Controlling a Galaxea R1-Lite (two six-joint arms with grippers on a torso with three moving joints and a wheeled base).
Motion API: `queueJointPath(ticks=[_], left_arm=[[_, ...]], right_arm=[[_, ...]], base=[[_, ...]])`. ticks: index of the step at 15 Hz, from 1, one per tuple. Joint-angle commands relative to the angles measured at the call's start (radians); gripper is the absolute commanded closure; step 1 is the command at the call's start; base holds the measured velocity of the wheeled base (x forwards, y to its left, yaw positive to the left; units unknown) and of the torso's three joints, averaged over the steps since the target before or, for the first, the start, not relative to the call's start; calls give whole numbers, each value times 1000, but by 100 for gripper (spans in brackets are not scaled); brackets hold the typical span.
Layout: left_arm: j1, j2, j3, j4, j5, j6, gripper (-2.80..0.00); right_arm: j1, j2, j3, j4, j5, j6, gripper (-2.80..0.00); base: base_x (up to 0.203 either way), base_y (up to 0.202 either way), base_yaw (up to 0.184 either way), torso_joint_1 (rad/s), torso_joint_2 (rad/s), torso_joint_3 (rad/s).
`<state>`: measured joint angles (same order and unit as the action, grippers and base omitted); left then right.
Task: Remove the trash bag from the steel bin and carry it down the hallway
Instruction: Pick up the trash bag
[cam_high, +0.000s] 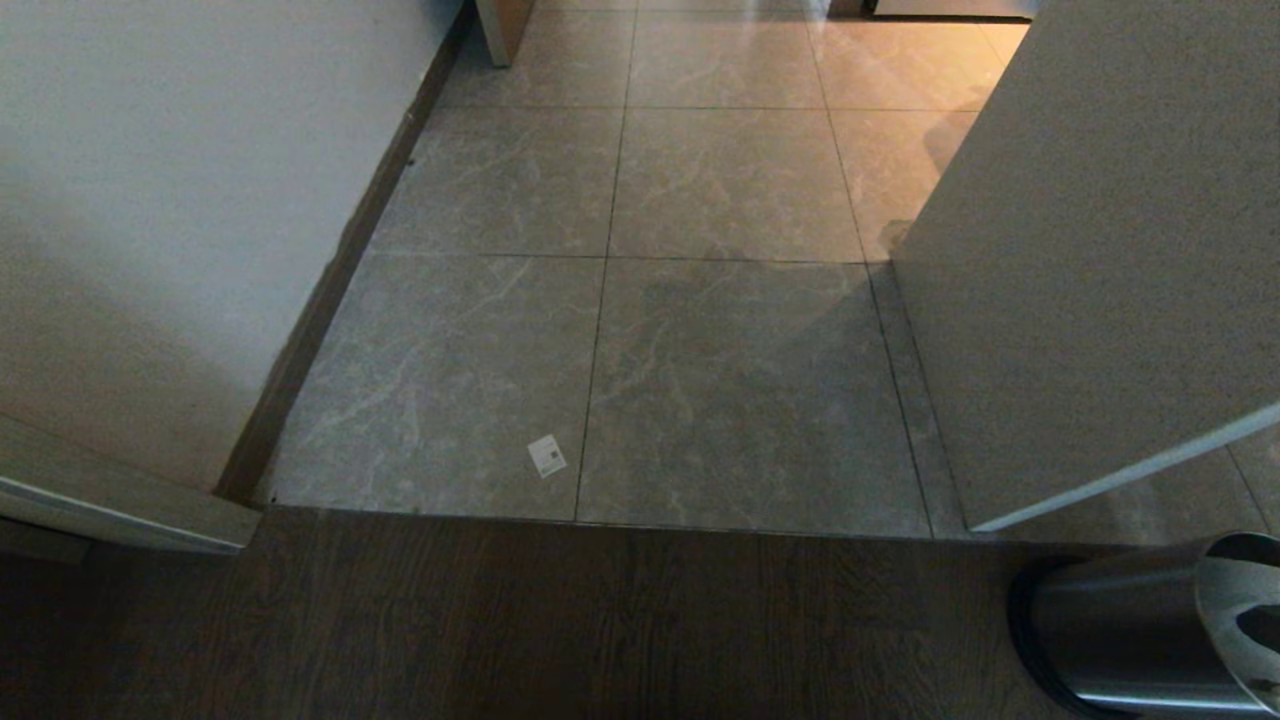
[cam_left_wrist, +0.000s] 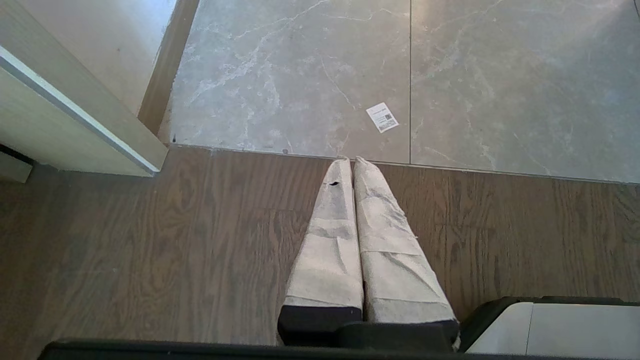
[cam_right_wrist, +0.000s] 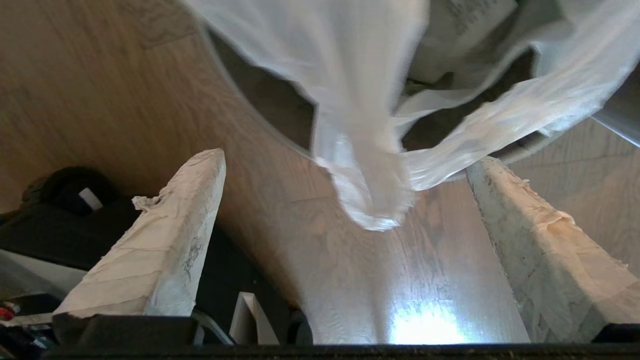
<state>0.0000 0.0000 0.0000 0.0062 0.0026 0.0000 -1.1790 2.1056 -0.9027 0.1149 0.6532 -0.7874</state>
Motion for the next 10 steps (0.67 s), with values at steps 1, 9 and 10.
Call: queueJointPath(ticks=[1, 9, 10], left_arm=[[0, 0, 0, 0, 0, 0, 0], [0, 0, 0, 0, 0, 0, 0], [0, 0, 0, 0, 0, 0, 0]], right_arm=[[-14, 16, -13, -1, 2, -11, -280], [-32, 73, -13, -98, 14, -3, -280], [-34, 82, -10, -114, 19, -1, -280]], base=[[0, 0, 0, 0, 0, 0], [0, 0, 0, 0, 0, 0], [0, 0, 0, 0, 0, 0]])
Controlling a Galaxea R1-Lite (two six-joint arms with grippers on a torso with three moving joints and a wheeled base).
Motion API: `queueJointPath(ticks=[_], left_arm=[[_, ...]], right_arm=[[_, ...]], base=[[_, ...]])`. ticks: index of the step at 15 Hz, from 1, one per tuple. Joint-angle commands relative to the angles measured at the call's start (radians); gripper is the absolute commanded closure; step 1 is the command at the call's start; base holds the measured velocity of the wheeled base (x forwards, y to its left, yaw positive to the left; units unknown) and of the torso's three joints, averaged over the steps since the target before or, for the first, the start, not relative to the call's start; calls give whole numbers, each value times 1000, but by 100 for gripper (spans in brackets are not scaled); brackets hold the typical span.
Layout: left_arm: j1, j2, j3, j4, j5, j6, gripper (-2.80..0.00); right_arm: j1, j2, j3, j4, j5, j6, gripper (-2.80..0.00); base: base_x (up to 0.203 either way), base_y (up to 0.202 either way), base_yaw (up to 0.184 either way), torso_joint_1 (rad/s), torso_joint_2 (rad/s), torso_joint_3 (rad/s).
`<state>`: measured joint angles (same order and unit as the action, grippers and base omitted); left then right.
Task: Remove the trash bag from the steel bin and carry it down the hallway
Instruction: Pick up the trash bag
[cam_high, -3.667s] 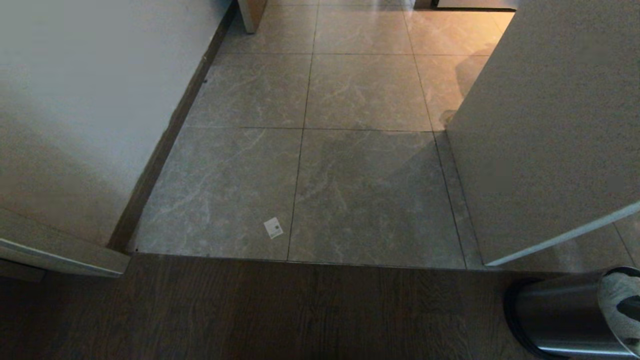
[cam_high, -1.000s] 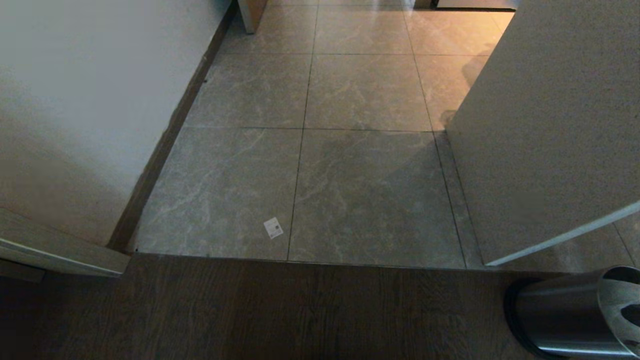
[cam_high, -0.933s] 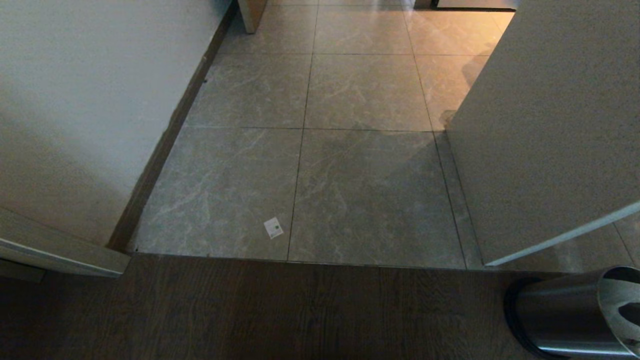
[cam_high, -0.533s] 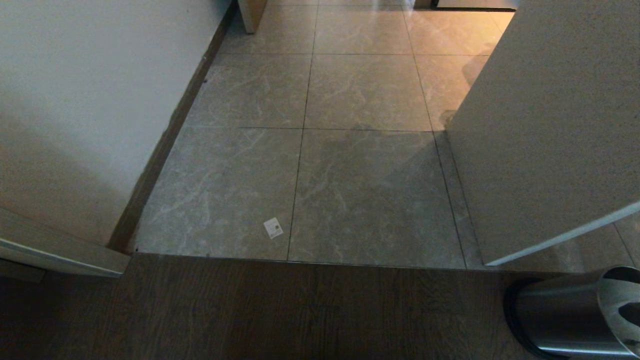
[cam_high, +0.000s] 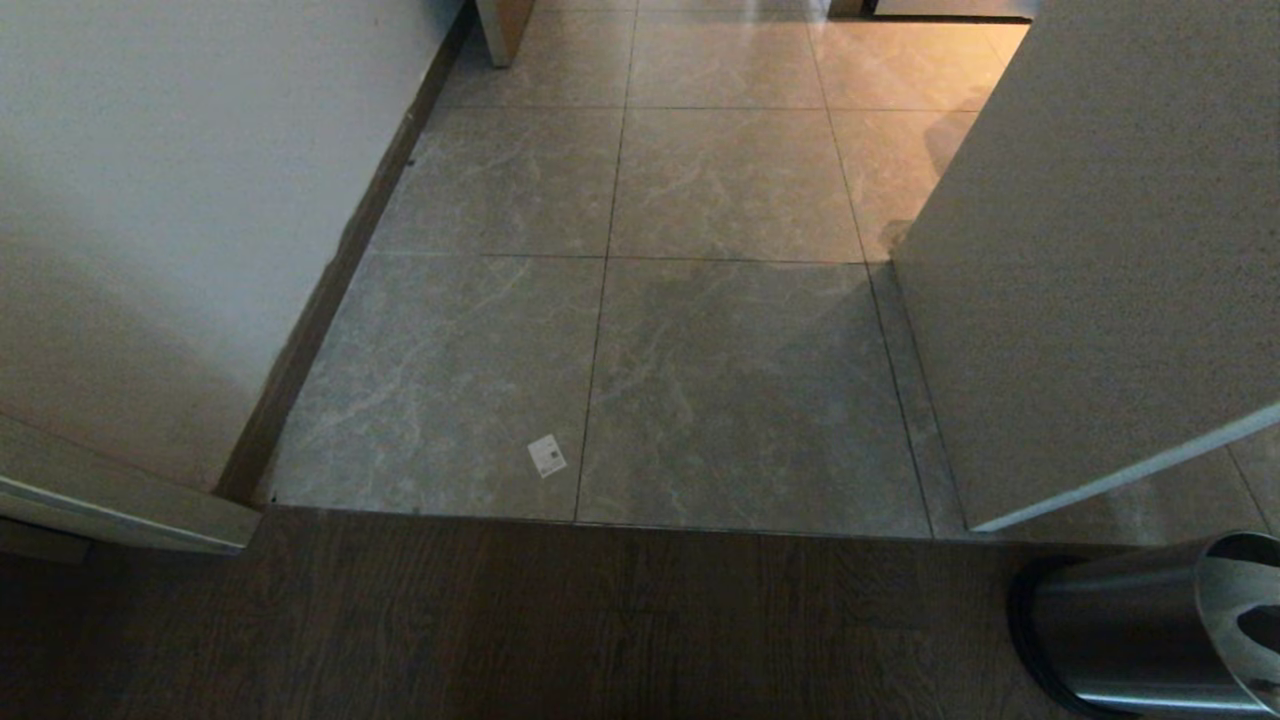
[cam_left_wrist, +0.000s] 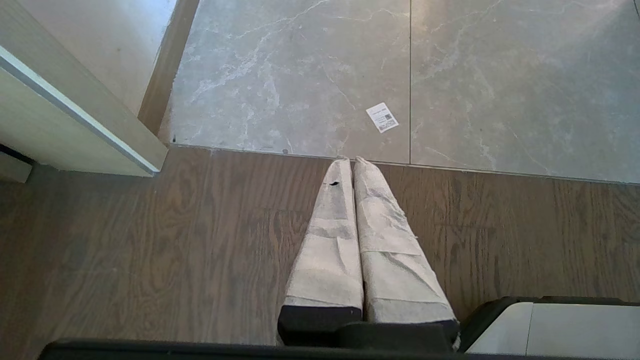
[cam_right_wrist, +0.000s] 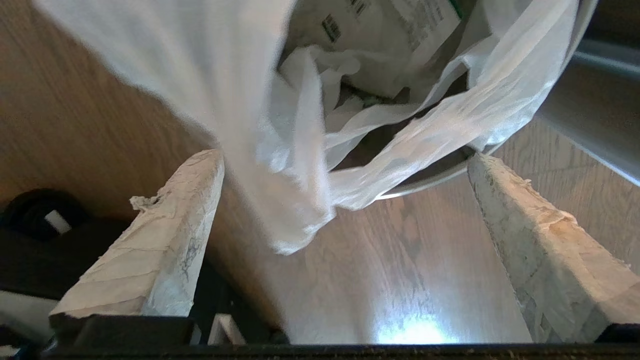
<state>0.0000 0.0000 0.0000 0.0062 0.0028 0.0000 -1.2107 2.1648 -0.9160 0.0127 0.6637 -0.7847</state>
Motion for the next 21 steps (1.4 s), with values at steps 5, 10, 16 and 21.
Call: queueJointPath(ticks=[5, 10, 16, 21], left_arm=[[0, 0, 0, 0, 0, 0, 0], [0, 0, 0, 0, 0, 0, 0], [0, 0, 0, 0, 0, 0, 0], [0, 0, 0, 0, 0, 0, 0]], right_arm=[[-1, 38, 12, -23, 119, 19, -280], [-1, 54, 12, -20, 173, 33, -280], [-1, 79, -1, -36, 202, 32, -280], [0, 90, -4, -53, 219, 24, 0]], base=[[0, 0, 0, 0, 0, 0], [0, 0, 0, 0, 0, 0], [0, 0, 0, 0, 0, 0], [0, 0, 0, 0, 0, 0]])
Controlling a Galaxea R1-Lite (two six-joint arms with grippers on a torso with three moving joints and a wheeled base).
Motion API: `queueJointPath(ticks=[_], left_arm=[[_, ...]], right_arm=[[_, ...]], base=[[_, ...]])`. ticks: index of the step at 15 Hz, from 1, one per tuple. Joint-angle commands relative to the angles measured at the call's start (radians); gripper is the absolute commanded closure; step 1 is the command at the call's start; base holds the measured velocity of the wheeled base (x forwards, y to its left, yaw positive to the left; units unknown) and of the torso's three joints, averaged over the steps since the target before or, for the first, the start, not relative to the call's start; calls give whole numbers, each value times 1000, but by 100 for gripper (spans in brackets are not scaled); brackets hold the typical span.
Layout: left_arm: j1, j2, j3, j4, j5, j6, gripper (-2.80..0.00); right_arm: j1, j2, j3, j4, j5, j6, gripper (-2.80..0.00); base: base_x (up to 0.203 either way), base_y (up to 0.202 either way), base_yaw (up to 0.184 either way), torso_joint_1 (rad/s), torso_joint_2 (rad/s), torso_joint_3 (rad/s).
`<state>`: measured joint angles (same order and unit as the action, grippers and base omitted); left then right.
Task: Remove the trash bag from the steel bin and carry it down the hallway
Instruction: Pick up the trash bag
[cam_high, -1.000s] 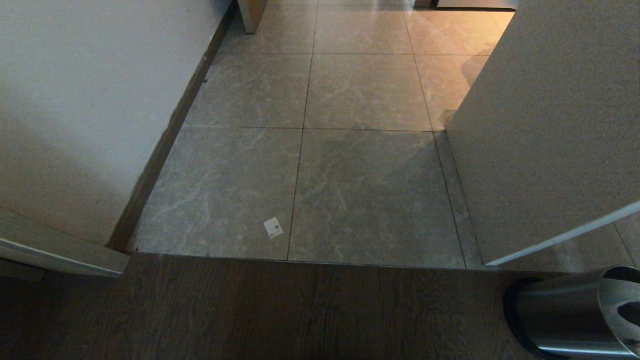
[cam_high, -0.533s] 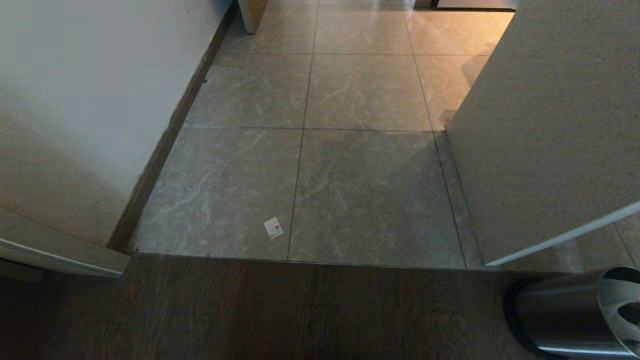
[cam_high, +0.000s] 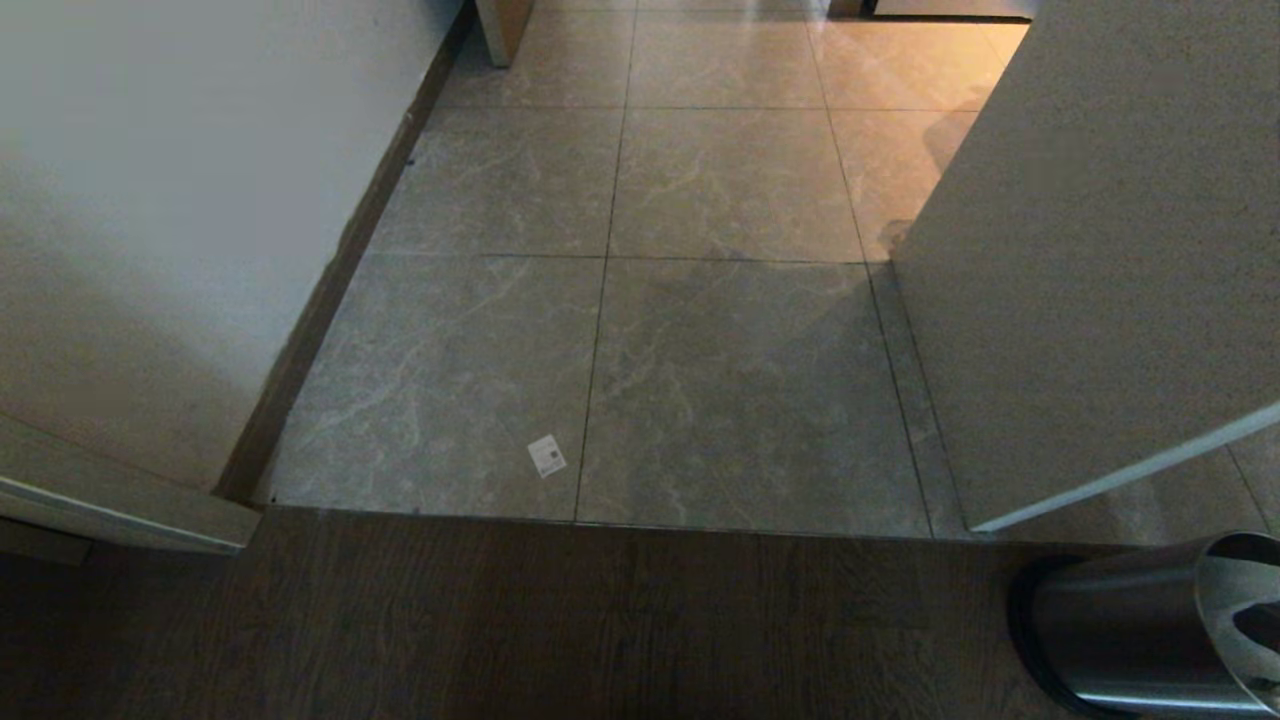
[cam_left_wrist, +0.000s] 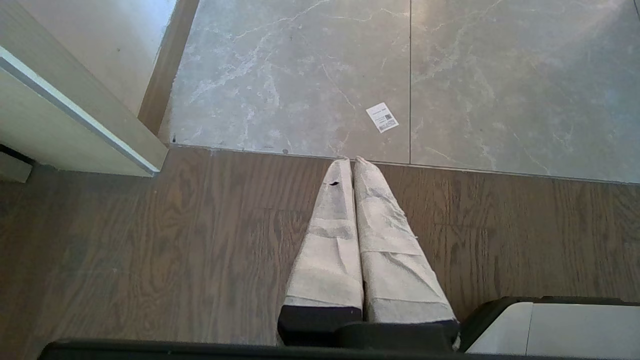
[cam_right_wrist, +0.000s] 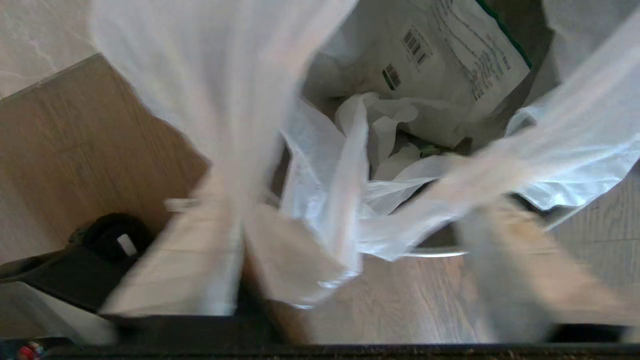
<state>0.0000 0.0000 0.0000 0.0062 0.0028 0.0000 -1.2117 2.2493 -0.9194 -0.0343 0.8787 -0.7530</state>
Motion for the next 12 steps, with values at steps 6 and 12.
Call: queueJointPath(ticks=[6, 12], left_arm=[[0, 0, 0, 0, 0, 0, 0], [0, 0, 0, 0, 0, 0, 0]], right_arm=[[3, 1, 5, -26, 0, -9, 0], [3, -135, 39, 0, -9, -10, 0]], base=[[0, 0, 0, 0, 0, 0], [0, 0, 0, 0, 0, 0]])
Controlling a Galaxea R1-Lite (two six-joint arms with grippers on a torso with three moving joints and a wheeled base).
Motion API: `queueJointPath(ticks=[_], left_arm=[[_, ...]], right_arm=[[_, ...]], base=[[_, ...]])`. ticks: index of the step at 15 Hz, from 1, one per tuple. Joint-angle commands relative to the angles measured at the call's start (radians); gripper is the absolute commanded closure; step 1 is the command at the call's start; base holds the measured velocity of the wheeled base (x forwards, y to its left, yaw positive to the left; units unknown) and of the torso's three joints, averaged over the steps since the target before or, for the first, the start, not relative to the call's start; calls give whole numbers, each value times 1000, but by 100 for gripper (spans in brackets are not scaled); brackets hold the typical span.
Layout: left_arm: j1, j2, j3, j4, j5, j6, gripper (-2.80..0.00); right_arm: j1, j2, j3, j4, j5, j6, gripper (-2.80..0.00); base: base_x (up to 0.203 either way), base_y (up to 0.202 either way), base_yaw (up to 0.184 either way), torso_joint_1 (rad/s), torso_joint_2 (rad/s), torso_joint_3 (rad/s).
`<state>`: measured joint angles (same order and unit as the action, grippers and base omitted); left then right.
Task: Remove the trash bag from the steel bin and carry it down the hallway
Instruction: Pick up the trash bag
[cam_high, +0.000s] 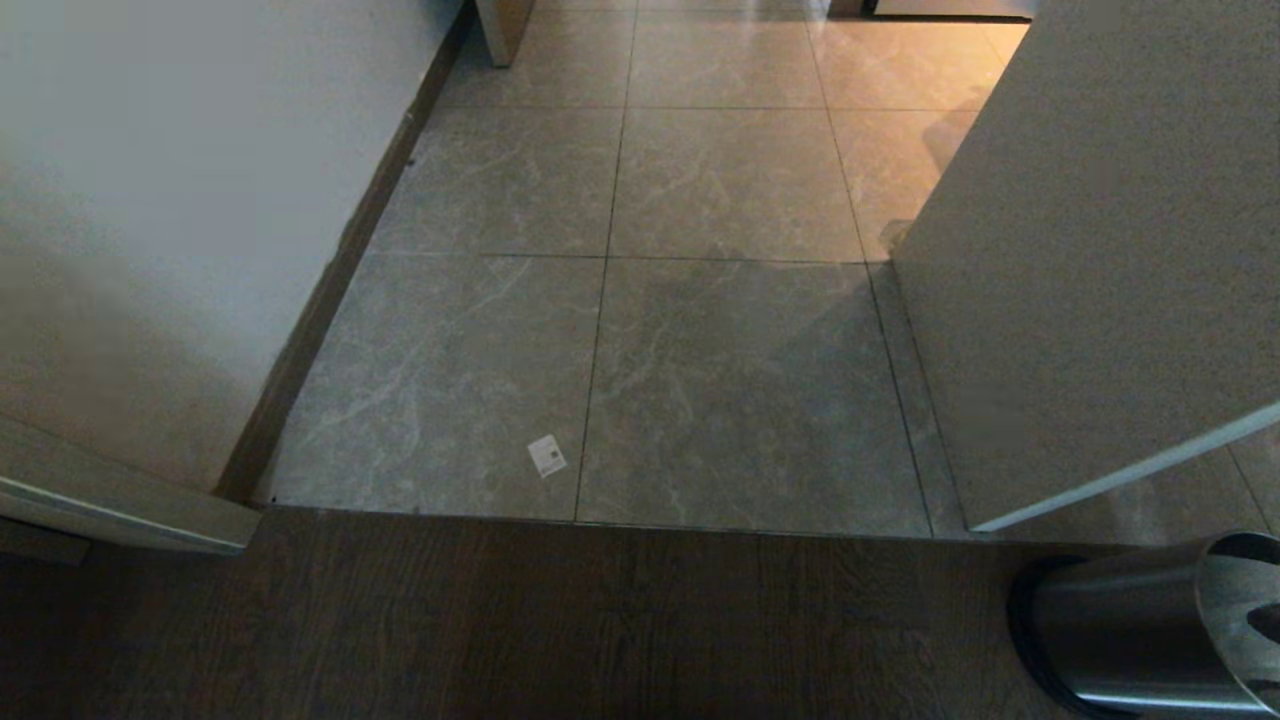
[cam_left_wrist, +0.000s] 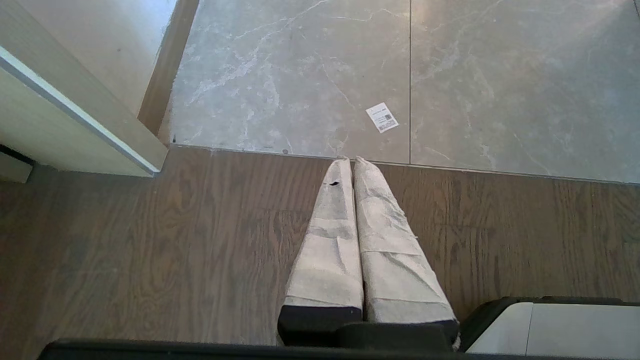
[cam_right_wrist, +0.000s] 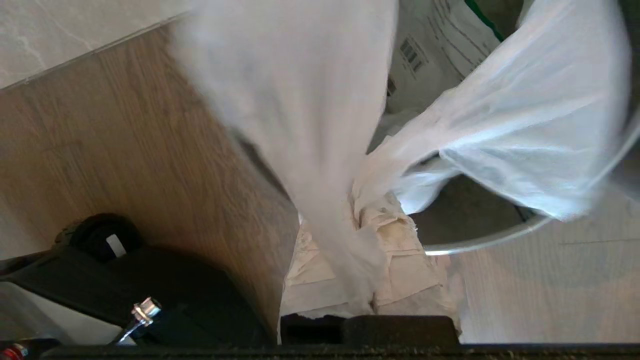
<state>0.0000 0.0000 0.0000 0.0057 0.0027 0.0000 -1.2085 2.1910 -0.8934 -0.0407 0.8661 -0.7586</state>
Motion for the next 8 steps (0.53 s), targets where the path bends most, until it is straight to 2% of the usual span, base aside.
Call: queueJointPath(ticks=[1, 4, 6, 8], left_arm=[[0, 0, 0, 0, 0, 0, 0], [0, 0, 0, 0, 0, 0, 0], [0, 0, 0, 0, 0, 0, 0], [0, 0, 0, 0, 0, 0, 0]], right_arm=[[-1, -141, 21, 28, 2, -7, 0], [-1, -401, 24, 207, 0, -60, 0], [-1, -581, 18, 362, 7, -176, 0], [-1, -753, -6, 470, 28, -257, 0]], base=[[0, 0, 0, 0, 0, 0], [0, 0, 0, 0, 0, 0], [0, 0, 0, 0, 0, 0], [0, 0, 0, 0, 0, 0]])
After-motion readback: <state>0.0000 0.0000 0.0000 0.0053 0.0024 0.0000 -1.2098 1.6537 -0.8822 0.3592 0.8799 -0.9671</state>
